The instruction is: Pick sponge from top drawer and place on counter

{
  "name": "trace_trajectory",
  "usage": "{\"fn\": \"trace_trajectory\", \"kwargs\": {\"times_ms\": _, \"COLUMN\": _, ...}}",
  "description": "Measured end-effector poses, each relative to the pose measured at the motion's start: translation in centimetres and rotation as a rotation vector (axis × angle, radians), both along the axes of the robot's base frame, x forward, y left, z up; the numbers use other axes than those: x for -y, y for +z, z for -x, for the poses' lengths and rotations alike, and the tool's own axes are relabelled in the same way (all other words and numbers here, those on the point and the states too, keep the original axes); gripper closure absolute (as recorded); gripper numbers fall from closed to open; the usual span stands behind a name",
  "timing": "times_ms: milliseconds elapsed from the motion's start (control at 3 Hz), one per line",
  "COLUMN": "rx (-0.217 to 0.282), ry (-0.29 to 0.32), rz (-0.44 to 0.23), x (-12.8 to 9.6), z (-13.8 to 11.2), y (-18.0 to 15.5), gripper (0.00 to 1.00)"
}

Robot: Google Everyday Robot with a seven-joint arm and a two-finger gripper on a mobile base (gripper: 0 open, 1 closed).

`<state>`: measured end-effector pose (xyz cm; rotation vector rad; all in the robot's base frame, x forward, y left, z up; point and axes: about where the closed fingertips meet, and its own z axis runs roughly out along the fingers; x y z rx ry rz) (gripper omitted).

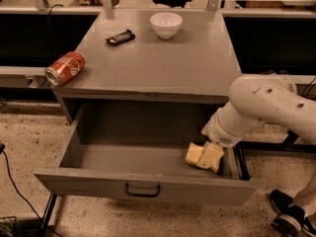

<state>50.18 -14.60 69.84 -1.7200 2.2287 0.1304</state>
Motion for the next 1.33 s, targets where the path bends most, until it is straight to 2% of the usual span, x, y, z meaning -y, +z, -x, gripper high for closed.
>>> {"fn": "trace_trajectory", "kwargs": {"times_ms": 667, "rx": -0.009, "ry": 0.026, "rz": 0.020, "x": -0.4, "z": -0.5, "y": -4.4, "gripper": 0.34}}
{"fn": "trace_trajectory", "kwargs": {"times_ms": 1333, "rx": -0.037, "ry": 0.041, "rz": 0.039, "x": 0.7, "z": -0.7, "y": -8.3, "gripper": 0.31}}
